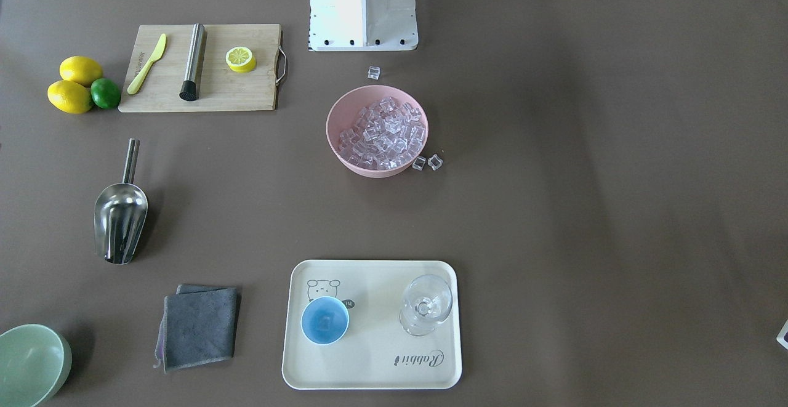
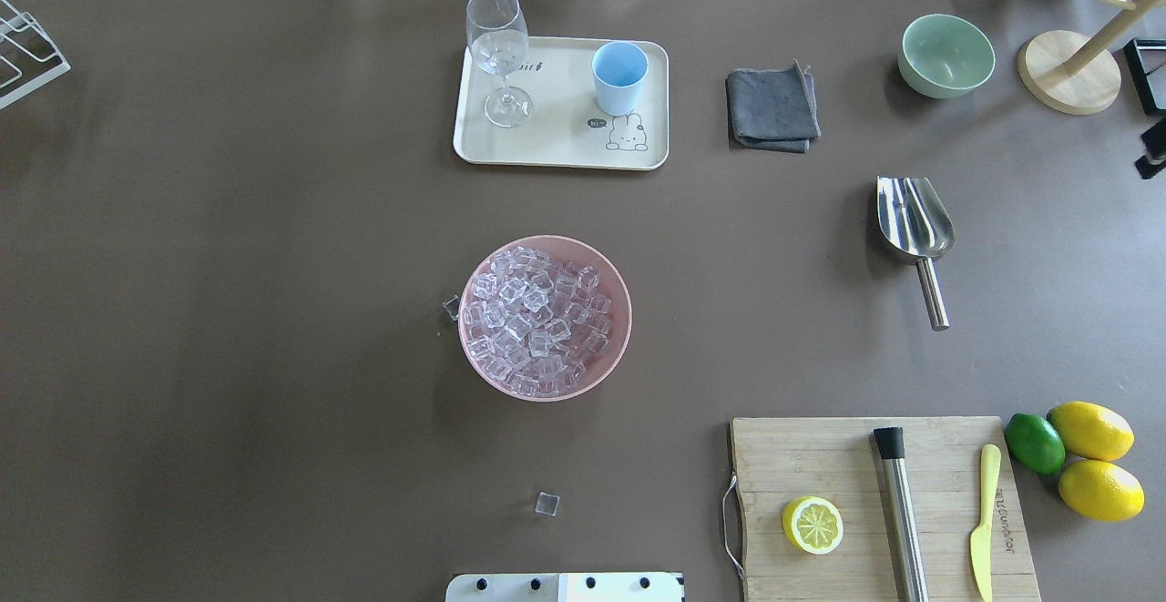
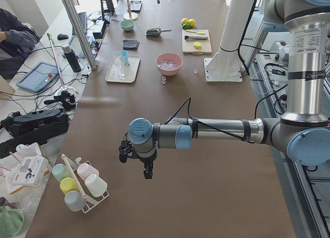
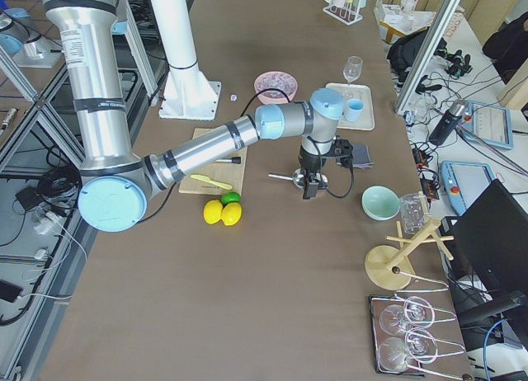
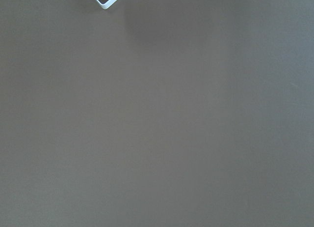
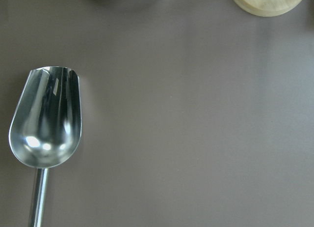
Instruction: Put ice in cup with scoop
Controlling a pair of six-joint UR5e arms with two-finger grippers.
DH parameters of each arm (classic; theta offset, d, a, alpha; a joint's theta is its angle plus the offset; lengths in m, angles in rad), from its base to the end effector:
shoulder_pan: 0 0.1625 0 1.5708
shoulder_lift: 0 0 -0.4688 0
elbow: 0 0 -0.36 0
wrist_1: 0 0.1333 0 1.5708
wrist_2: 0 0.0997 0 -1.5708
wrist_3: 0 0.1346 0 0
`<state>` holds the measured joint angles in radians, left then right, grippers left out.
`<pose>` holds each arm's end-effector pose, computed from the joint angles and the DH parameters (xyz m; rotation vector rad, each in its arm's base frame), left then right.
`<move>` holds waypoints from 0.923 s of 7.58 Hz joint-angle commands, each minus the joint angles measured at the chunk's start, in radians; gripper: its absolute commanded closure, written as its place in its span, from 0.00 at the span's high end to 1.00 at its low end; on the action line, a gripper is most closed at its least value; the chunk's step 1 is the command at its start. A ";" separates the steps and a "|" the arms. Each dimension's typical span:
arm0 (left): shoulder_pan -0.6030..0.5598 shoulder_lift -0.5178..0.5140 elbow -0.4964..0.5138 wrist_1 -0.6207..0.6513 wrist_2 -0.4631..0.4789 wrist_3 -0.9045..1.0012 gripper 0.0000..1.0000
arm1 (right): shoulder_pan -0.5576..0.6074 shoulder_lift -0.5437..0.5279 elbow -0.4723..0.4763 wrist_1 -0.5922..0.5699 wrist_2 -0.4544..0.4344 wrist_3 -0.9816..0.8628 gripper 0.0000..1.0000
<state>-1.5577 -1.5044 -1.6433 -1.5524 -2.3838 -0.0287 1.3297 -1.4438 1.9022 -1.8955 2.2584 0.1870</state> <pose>-0.0299 -0.4279 0.7218 -0.0286 0.8126 -0.0197 -0.0717 -0.4920 0.5580 -0.0204 -0.6984 -0.0978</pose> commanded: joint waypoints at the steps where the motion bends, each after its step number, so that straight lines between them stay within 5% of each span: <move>1: 0.001 0.001 0.002 0.000 0.001 0.001 0.98 | 0.254 -0.093 -0.110 -0.014 0.106 -0.412 1.00; 7: 0.007 0.001 0.002 0.000 0.002 0.000 0.98 | 0.272 -0.116 -0.144 -0.013 0.107 -0.422 1.00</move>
<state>-1.5529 -1.5034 -1.6417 -1.5524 -2.3823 -0.0291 1.6008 -1.5594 1.7582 -1.9084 2.3654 -0.2323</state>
